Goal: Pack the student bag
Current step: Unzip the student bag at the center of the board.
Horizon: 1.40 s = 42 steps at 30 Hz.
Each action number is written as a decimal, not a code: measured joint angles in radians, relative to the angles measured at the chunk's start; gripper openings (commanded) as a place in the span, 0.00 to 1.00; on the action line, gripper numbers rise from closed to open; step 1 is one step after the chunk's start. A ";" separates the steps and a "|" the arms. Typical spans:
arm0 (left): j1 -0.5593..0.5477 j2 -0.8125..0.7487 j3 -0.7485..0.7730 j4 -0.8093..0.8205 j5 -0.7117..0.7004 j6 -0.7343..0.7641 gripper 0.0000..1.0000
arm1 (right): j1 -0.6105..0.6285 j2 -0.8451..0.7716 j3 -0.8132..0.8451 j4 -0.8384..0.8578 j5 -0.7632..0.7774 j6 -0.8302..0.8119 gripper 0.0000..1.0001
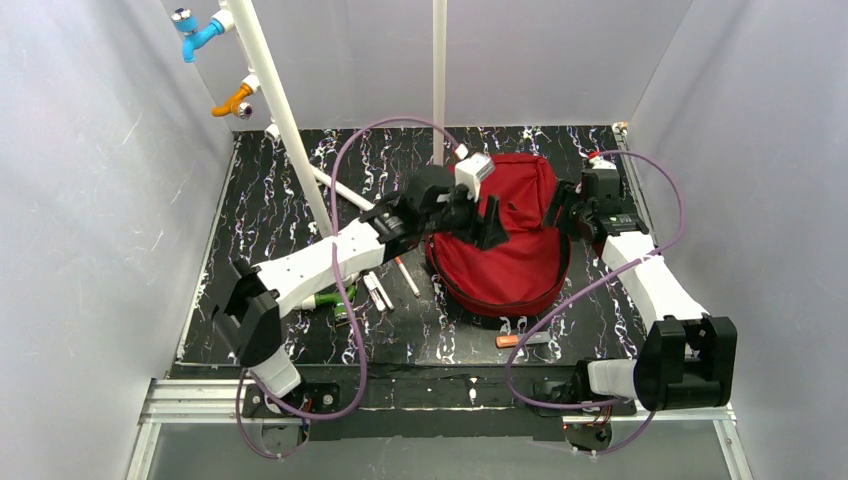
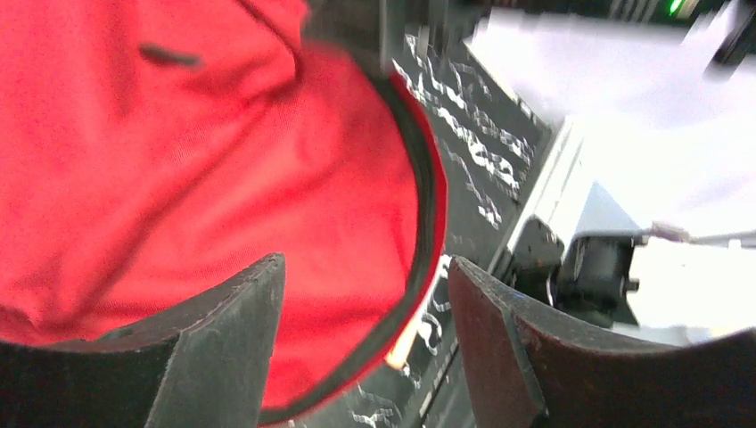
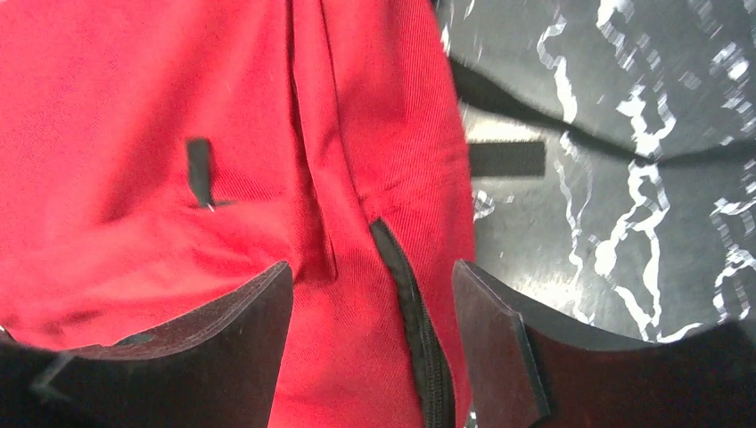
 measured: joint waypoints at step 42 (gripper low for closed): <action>0.054 0.689 0.697 -0.188 -0.220 -0.298 0.35 | 0.003 -0.032 -0.231 0.119 -0.119 0.040 0.01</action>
